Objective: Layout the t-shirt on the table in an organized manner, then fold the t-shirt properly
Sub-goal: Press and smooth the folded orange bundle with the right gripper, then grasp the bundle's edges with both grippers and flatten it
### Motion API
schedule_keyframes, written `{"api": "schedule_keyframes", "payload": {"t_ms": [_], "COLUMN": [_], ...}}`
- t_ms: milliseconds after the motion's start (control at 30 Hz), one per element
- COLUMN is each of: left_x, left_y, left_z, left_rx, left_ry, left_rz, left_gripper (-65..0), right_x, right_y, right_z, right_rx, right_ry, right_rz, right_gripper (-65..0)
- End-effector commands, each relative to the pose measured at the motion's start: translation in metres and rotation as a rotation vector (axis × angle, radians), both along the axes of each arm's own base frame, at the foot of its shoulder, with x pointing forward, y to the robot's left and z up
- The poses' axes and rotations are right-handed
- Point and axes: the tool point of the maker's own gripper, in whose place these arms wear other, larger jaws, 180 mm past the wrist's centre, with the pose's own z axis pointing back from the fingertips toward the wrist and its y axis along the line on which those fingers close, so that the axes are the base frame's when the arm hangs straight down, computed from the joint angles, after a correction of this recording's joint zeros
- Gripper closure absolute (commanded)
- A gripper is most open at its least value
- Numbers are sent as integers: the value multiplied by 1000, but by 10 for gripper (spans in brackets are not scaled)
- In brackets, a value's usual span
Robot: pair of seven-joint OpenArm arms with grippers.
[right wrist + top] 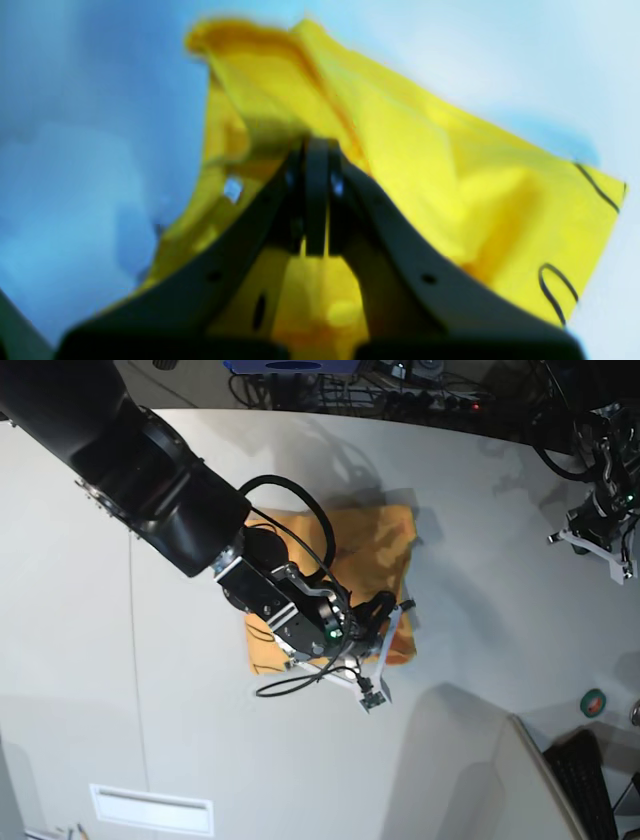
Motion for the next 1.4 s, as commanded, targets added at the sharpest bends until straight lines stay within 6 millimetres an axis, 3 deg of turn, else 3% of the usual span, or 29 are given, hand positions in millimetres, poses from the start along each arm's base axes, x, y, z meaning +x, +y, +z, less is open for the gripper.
{"api": "schedule_keyframes", "payload": {"t_ms": [0,233,367,467,600,700,833,867,933,1033,1200,1367], "left_x": [9,11,23,38,58,73,89,93,109,126,147,158], "left_y": [10,6,-25,-52,-96,-124,-155,-160,-169,-189,-208,-215], "left_z": [15,13,4,10,27,51,84,88,92,82,62,41], "left_rx": [34,30,25,33,16,-12,-164,-218,-306,-408,-588,-725], "left_ry": [-40,-33,-5,-25,-100,-202,-356,-385,-422,-411,-381,-344], "left_rz": [1,-14,-124,-212,-296,-316,-310,-300,-289,-298,-244,-167], "left_gripper": [0,0,0,0,0,0,0,-64,-326,-627,-650,-564], "right_x": [16,16,-7,-10,14,24,24,23,20,14,3,1], "right_y": [7,27,53,54,3,-43,-96,-107,-128,-143,-147,-148], "right_z": [17,29,30,40,68,87,88,86,80,72,59,57], "right_rx": [23,69,51,45,84,150,160,156,141,121,105,104], "right_ry": [-55,-97,-110,-116,-131,-160,-175,-174,-168,-157,-128,-122], "right_rz": [-3,36,242,254,70,-72,-170,-189,-225,-239,-242,-243], "right_gripper": [0,0,0,0,0,0,0,0,0,0,0,0]}}
